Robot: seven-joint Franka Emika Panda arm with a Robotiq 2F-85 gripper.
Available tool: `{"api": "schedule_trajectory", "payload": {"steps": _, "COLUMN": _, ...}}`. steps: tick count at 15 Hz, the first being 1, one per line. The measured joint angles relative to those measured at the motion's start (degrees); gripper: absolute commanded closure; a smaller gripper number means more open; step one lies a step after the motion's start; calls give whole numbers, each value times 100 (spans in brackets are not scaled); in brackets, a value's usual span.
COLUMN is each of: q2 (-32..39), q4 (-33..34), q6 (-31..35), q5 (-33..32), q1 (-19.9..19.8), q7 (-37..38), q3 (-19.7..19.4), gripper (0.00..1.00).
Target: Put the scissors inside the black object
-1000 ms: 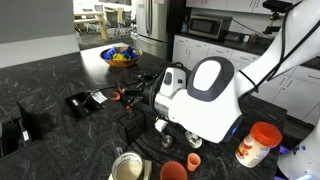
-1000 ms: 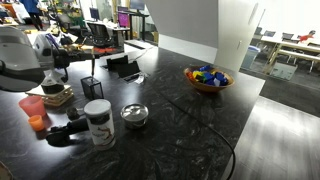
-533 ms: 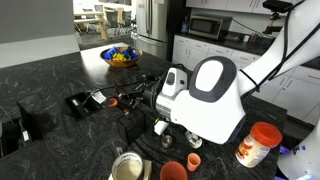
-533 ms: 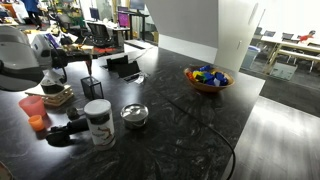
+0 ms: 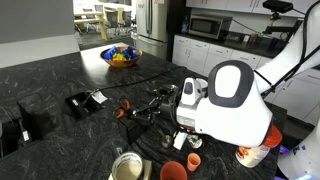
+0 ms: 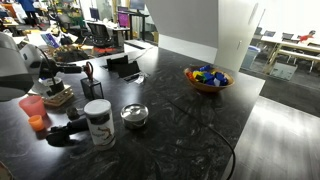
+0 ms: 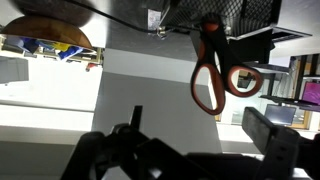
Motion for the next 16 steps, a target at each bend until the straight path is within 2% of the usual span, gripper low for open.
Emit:
{"api": "schedule_trajectory", "payload": {"steps": 7, "q2": -564, "q4": -216, "q6": 518, "q5": 98, "q1": -185, "q7": 14, "q3": -56, "gripper": 0}}
{"api": "schedule_trajectory", "payload": {"steps": 16, "q2": -582, "q4": -221, "q6": 577, "q5": 109, "q1": -195, "q7": 14, "q3": -59, "gripper": 0}}
